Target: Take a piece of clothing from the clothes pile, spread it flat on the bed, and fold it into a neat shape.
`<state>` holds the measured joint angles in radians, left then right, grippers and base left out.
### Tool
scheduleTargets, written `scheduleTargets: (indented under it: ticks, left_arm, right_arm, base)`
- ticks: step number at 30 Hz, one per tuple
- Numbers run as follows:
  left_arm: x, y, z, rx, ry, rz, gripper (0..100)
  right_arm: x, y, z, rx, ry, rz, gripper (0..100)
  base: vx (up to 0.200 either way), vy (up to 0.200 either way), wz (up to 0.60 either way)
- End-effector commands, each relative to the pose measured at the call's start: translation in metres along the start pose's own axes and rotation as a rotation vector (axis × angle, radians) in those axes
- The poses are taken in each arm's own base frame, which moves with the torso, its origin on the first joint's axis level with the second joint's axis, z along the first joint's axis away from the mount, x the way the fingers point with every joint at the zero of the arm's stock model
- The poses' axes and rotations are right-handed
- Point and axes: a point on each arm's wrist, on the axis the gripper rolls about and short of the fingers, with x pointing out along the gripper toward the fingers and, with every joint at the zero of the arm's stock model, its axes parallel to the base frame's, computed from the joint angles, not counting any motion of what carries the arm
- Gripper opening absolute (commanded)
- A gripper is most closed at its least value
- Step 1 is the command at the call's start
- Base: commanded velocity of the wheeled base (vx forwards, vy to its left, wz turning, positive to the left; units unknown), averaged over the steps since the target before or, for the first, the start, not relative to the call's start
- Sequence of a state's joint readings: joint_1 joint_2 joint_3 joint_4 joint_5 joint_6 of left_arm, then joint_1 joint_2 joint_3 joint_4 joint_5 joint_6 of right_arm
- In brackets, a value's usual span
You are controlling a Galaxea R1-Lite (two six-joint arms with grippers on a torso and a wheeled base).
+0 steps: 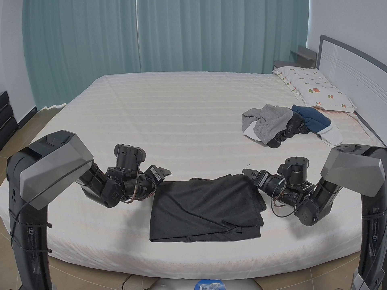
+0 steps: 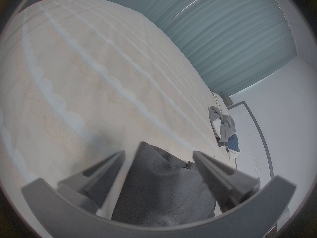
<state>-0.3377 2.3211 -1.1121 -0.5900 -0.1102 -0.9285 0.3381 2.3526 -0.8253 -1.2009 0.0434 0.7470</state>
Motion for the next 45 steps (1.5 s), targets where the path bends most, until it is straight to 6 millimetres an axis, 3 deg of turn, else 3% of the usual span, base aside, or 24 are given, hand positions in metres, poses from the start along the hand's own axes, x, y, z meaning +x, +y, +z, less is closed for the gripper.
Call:
scheduleTargets:
  ticks: [1,12,13,32,40,41,45]
  left_arm:
    - [0.005,0.005,-0.004,-0.002,0.001,0.025,0]
    - [0.003,0.006,-0.004,-0.072,-0.070,0.031,0]
    - [0.004,0.006,-0.004,-0.072,-0.073,0.030,0]
    - [0.008,0.011,-0.005,-0.070,-0.099,0.060,0]
    - [0.007,0.011,-0.005,-0.068,-0.100,0.061,0]
    - [0.007,0.010,-0.005,-0.069,-0.101,0.060,100]
    - [0.007,0.011,-0.005,-0.070,-0.099,0.060,100]
  right_arm:
    - [0.001,-0.001,-0.001,0.000,0.003,-0.004,100]
    - [0.007,-0.004,-0.008,-0.011,0.020,-0.004,100]
    - [0.008,-0.002,-0.006,-0.011,0.015,0.005,0]
    - [0.013,0.004,0.010,-0.004,-0.074,0.053,0]
    - [0.017,-0.006,0.000,-0.009,-0.045,0.026,0]
    - [0.016,-0.005,0.000,-0.007,-0.047,0.028,100]
    - [0.011,-0.001,0.007,-0.006,-0.069,0.044,100]
  base:
    - [0.000,0.000,0.00]
    - [0.000,0.000,0.00]
    - [0.000,0.000,0.00]
    - [0.000,0.000,0.00]
    - [0.000,0.000,0.00]
    - [0.000,0.000,0.00]
    - [0.000,0.000,0.00]
